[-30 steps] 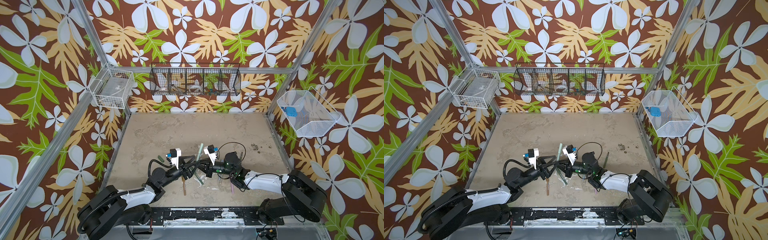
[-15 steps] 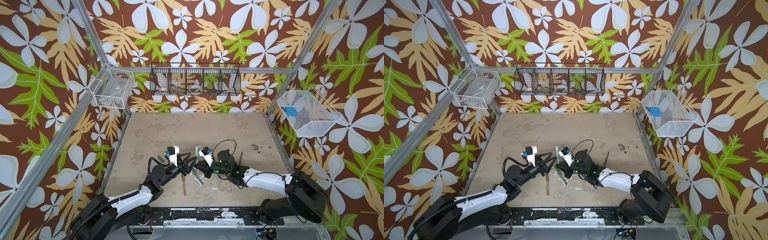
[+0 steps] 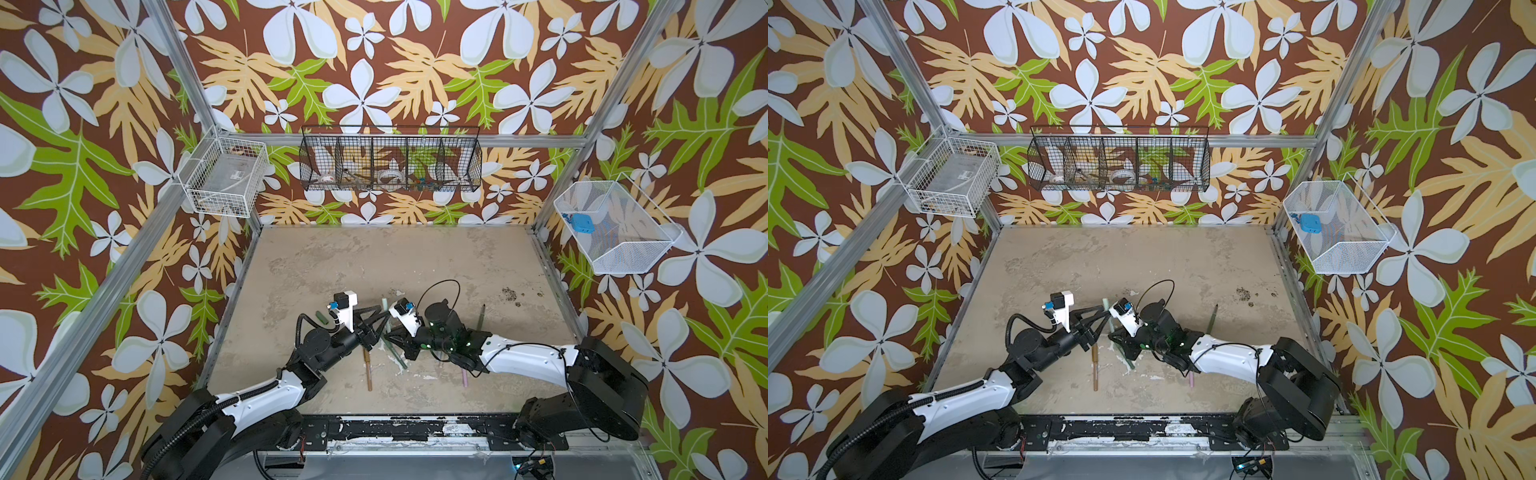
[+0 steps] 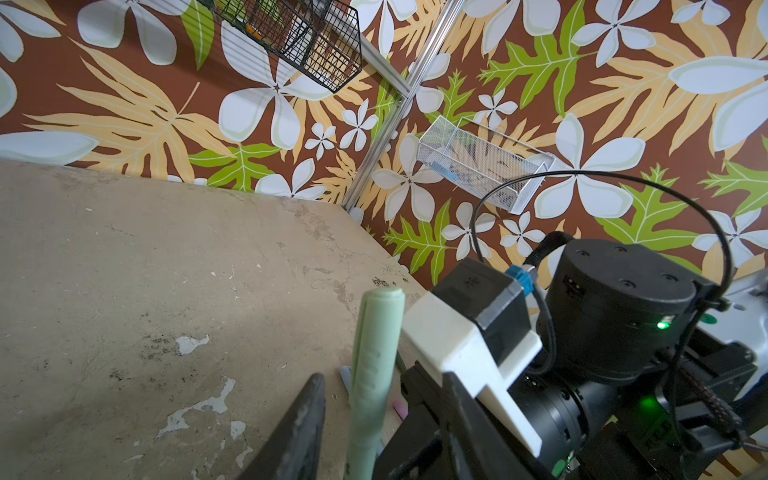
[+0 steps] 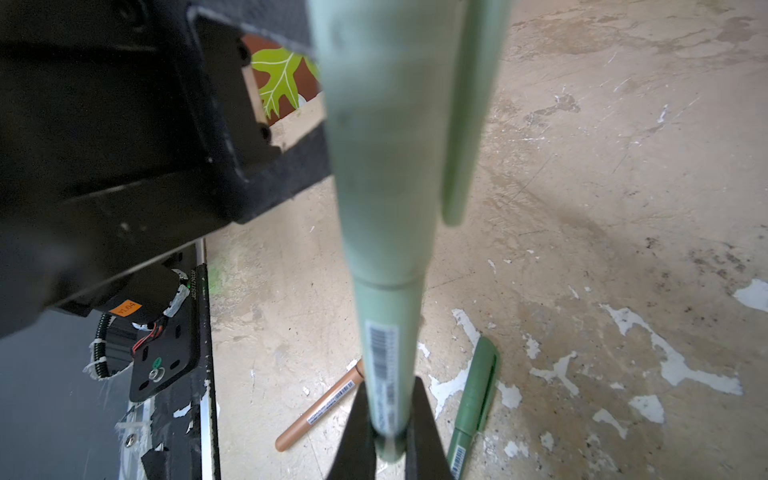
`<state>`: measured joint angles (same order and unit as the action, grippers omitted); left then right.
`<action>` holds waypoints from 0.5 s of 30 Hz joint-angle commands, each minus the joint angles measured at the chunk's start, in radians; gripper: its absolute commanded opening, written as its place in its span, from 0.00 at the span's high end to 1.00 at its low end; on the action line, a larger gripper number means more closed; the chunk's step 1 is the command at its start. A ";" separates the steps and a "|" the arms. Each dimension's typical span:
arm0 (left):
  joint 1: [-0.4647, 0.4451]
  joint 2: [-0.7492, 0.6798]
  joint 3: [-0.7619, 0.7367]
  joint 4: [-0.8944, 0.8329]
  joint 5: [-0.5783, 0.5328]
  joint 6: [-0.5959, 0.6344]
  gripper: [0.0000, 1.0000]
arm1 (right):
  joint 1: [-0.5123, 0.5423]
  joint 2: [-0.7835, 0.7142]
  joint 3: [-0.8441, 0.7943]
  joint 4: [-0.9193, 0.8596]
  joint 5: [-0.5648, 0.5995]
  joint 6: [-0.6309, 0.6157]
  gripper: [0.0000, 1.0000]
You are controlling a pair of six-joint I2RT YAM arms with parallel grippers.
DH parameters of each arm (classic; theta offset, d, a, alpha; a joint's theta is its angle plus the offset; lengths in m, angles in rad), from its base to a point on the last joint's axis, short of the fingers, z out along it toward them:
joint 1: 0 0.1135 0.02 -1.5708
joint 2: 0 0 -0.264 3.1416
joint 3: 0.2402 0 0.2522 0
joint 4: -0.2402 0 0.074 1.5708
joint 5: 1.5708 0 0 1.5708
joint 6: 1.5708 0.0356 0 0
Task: Open the pen caps
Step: 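Hold the cap with the left gripper while the right gripper pulls the pen body away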
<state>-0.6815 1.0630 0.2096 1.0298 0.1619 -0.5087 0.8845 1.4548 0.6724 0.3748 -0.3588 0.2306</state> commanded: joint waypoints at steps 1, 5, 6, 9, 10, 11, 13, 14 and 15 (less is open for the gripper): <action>0.003 0.006 0.007 0.003 -0.018 0.013 0.59 | 0.017 0.004 0.008 -0.005 -0.033 -0.051 1.00; 0.008 0.011 0.008 0.003 -0.019 0.011 0.62 | 0.024 0.004 0.009 -0.010 -0.028 -0.059 1.00; 0.008 0.011 0.008 0.004 -0.019 0.011 0.63 | 0.027 0.004 0.009 -0.008 -0.026 -0.058 1.00; 0.011 0.007 0.005 0.003 -0.023 0.008 0.63 | 0.027 0.001 0.003 0.003 -0.018 -0.047 1.00; 0.013 0.003 0.002 0.003 -0.029 0.006 0.63 | 0.027 0.000 0.000 0.007 -0.010 -0.039 1.00; 0.014 -0.005 -0.002 0.003 -0.035 0.005 0.63 | 0.027 -0.001 0.000 0.008 -0.003 -0.033 1.00; 0.018 -0.019 -0.010 -0.002 -0.050 -0.001 0.63 | 0.026 -0.002 -0.001 0.014 -0.002 -0.021 1.00; 0.022 -0.027 -0.014 -0.001 -0.054 -0.004 0.62 | 0.027 -0.002 -0.004 0.018 -0.003 -0.015 1.00; 0.025 -0.031 -0.018 -0.002 -0.054 -0.005 0.62 | 0.025 -0.002 -0.004 0.021 -0.002 -0.009 1.00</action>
<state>-0.6628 1.0431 0.1978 1.0203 0.1356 -0.5144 0.9108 1.4567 0.6712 0.3733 -0.3370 0.2279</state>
